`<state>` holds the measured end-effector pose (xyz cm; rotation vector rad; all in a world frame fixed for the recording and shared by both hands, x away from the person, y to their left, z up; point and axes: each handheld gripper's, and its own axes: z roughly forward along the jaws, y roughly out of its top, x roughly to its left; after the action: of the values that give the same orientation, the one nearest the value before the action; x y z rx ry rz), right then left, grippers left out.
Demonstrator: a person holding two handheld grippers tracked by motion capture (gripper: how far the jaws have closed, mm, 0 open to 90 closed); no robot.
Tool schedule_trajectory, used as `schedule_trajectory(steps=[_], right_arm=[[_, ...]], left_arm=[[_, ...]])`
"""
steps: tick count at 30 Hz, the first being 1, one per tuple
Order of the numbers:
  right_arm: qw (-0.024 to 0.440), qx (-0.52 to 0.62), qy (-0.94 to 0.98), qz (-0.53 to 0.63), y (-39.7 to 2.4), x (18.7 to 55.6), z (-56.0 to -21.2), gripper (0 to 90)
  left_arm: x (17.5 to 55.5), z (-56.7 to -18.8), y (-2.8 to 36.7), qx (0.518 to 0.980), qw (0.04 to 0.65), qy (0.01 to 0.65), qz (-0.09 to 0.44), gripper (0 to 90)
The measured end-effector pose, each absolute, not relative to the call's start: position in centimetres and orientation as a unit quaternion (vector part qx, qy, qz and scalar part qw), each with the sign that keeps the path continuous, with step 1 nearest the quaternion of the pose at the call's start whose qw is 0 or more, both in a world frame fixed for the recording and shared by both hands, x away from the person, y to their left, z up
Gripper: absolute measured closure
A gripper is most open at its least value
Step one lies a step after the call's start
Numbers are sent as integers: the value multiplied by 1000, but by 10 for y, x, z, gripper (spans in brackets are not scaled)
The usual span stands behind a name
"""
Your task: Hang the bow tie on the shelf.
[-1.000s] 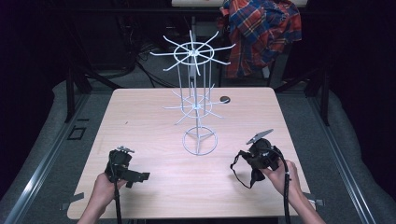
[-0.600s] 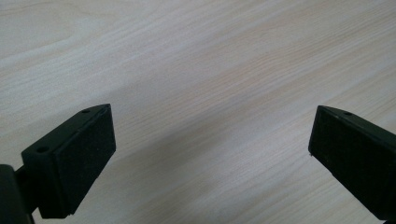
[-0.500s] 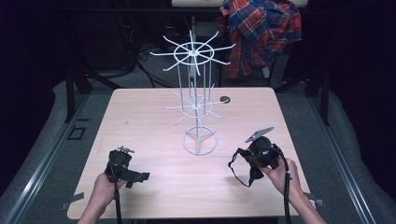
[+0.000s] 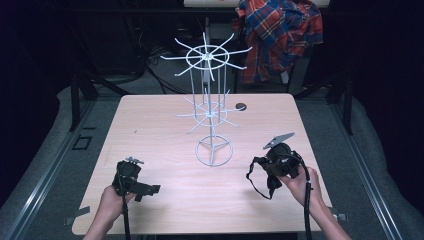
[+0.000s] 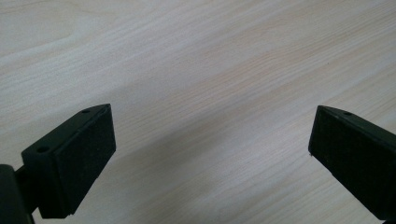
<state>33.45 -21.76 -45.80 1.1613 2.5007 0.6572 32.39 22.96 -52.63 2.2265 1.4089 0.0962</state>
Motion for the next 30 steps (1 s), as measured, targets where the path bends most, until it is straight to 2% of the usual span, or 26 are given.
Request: schedule_trajectory(steps=[30], right_arm=[[172,394,858,281,-199,350,-422,772]], left_arm=[[324,-526,230,818,252,516,34,8]])
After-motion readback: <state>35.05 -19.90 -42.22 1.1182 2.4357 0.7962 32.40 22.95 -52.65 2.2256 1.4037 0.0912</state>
